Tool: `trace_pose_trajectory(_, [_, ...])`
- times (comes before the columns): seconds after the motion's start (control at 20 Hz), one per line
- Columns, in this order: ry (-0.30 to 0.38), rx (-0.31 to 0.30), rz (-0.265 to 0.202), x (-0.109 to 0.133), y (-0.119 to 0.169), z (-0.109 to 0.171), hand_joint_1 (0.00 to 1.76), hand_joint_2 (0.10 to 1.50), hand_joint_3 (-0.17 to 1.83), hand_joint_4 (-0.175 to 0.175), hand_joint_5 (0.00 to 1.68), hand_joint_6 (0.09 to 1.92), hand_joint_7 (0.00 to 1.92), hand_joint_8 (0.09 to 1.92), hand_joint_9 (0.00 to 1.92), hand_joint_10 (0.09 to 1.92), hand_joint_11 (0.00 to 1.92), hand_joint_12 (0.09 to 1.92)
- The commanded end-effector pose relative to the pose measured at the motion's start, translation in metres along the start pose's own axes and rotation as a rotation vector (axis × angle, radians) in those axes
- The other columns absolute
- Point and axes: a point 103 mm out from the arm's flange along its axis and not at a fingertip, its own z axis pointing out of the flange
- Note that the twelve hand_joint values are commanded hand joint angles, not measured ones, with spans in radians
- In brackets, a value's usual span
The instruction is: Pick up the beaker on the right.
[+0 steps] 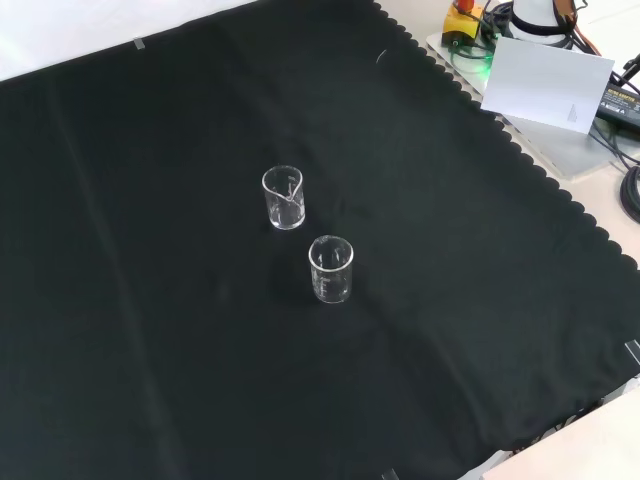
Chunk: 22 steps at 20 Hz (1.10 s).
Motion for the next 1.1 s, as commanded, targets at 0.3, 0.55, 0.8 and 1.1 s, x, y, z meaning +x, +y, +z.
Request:
trace_pose_trajectory(0.3, [0.11,0.032,-0.097,0.014,0.054,0.069,0.53,1.03,0.3,-0.012,0.28,0.09,0.18,0.51,0.24,0.68,0.0,1.14])
trace_pose_trajectory(0.55, [0.147,0.045,-0.171,0.022,0.071,0.095,0.72,0.8,0.5,-0.01,0.31,0.09,0.21,0.53,0.26,0.67,0.0,1.13])
trace_pose_trajectory(0.8, [0.199,0.08,-0.203,0.022,0.085,0.121,0.79,0.68,0.64,-0.009,0.31,0.09,0.22,0.53,0.26,0.67,0.0,1.12])
trace_pose_trajectory(1.1, [0.273,0.117,-0.256,0.016,0.101,0.152,0.8,0.64,0.67,-0.002,0.3,0.09,0.18,0.52,0.26,0.67,0.0,1.12])
